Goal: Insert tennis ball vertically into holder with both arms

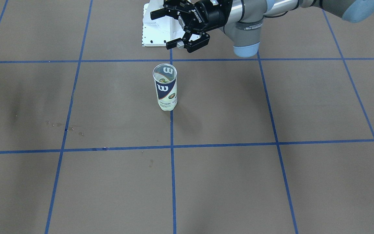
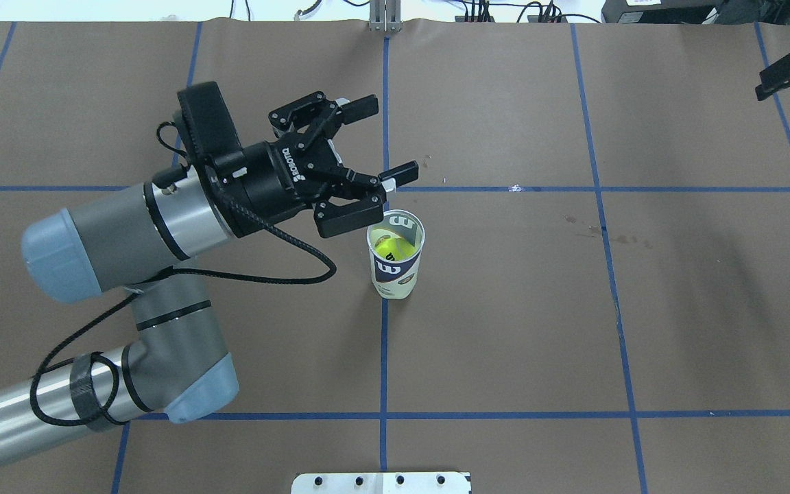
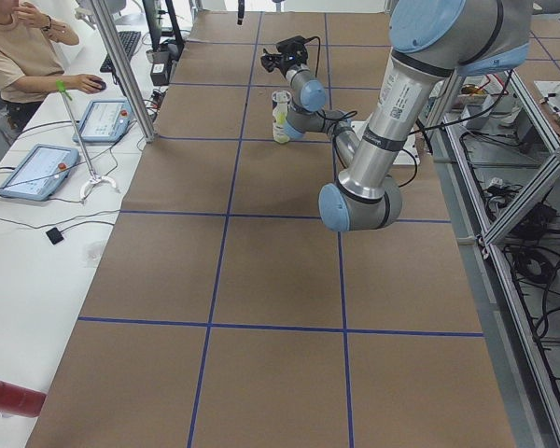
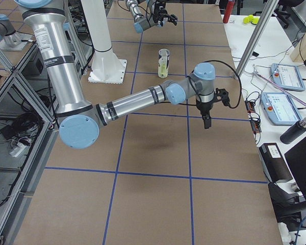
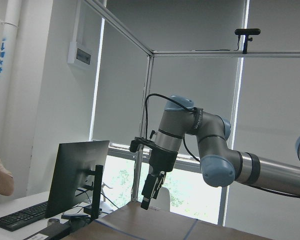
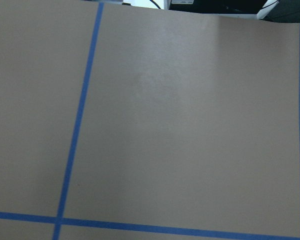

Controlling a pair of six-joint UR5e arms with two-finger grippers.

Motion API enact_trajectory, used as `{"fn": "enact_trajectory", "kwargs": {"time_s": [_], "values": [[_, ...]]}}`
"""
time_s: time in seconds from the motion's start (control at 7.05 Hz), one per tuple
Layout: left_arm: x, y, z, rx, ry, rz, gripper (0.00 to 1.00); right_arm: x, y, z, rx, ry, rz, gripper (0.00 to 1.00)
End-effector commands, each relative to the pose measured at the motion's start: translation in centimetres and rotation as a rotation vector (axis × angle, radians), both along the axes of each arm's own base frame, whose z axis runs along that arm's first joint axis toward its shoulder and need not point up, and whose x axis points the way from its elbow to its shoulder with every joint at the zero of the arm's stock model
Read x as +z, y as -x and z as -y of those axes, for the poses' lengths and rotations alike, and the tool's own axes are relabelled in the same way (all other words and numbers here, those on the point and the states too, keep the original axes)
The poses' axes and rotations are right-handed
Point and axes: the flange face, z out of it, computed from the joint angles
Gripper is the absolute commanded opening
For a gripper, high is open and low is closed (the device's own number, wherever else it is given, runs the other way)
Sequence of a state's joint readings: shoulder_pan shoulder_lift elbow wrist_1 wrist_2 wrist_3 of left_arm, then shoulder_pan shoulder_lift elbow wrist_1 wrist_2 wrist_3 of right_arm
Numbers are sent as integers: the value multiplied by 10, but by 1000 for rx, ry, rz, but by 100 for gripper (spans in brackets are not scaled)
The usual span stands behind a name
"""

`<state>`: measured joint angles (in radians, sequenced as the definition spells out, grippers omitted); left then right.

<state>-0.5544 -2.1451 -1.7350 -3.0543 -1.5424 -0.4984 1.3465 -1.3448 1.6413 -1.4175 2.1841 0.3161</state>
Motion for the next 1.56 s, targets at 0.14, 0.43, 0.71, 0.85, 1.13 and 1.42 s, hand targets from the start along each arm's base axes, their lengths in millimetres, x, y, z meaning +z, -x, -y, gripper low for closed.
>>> {"fn": "enact_trajectory", "kwargs": {"time_s": [0.14,0.43,0.71,0.85,1.13,1.42], "values": [[12,89,92,23,155,322,99,86,-74,-42,-46,-8,-19,100],[39,191,152,81,297,506,99,96,-75,-49,-49,5,-21,100],[78,260,180,172,454,593,99,100,-77,-53,-45,15,-23,100],[132,277,184,185,551,626,99,102,-78,-55,-44,19,-23,100],[226,304,182,215,725,644,100,108,-82,-59,-39,27,-24,100],[298,356,205,333,719,682,100,114,-86,-63,-32,38,-26,100]]}}
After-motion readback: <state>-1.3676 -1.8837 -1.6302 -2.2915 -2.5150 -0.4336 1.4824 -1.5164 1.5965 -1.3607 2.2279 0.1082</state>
